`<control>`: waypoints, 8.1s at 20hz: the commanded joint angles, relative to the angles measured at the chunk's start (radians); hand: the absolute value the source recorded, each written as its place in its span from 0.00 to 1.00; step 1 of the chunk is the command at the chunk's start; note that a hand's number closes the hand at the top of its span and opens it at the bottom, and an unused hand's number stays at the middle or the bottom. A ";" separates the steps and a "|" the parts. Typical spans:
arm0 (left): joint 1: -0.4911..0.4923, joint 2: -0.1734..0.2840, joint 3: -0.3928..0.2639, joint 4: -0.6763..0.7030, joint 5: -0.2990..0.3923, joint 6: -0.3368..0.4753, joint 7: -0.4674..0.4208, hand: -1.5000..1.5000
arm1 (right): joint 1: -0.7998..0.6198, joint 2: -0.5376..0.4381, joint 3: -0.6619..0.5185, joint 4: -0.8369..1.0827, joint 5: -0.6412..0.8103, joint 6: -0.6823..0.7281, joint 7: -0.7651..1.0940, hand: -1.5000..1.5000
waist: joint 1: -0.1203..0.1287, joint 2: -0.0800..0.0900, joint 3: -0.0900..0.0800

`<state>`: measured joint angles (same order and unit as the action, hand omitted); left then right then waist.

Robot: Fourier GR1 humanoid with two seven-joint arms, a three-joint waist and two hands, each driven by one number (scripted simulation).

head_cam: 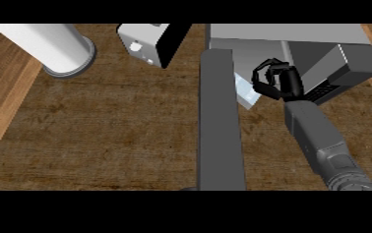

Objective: Pick up the milk, place it into the microwave and close the microwave

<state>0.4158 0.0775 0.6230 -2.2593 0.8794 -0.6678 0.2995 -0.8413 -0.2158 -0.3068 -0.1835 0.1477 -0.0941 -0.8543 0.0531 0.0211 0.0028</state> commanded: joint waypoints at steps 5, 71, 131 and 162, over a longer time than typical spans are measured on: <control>-0.086 0.042 -0.014 0.014 -0.010 0.032 0.013 0.00 | -0.082 -0.067 0.019 0.044 0.045 -0.083 0.050 1.00 | 0.031 0.021 0.003; -0.302 0.143 -0.057 0.227 -0.160 -0.038 -0.002 0.00 | -0.388 -0.024 0.030 0.103 0.109 -0.343 0.304 0.00 | 0.147 0.067 0.002; -0.410 -0.078 -0.700 0.680 -1.095 -0.067 -0.487 1.00 | 0.686 0.092 0.020 -0.412 -0.081 0.321 -0.115 0.00 | -0.112 -0.034 -0.008; -0.811 -0.076 -1.603 1.125 -0.795 0.876 -0.547 1.00 | 1.263 -0.083 0.229 -1.594 -0.519 0.636 0.295 0.00 | -0.163 -0.009 -0.009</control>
<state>-0.3424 0.0246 -0.8635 -1.1519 0.0348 0.1054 -0.2420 0.4360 -0.2834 -0.1015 -1.6866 -0.3259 0.5001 -0.5990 -0.0966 0.0075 -0.0049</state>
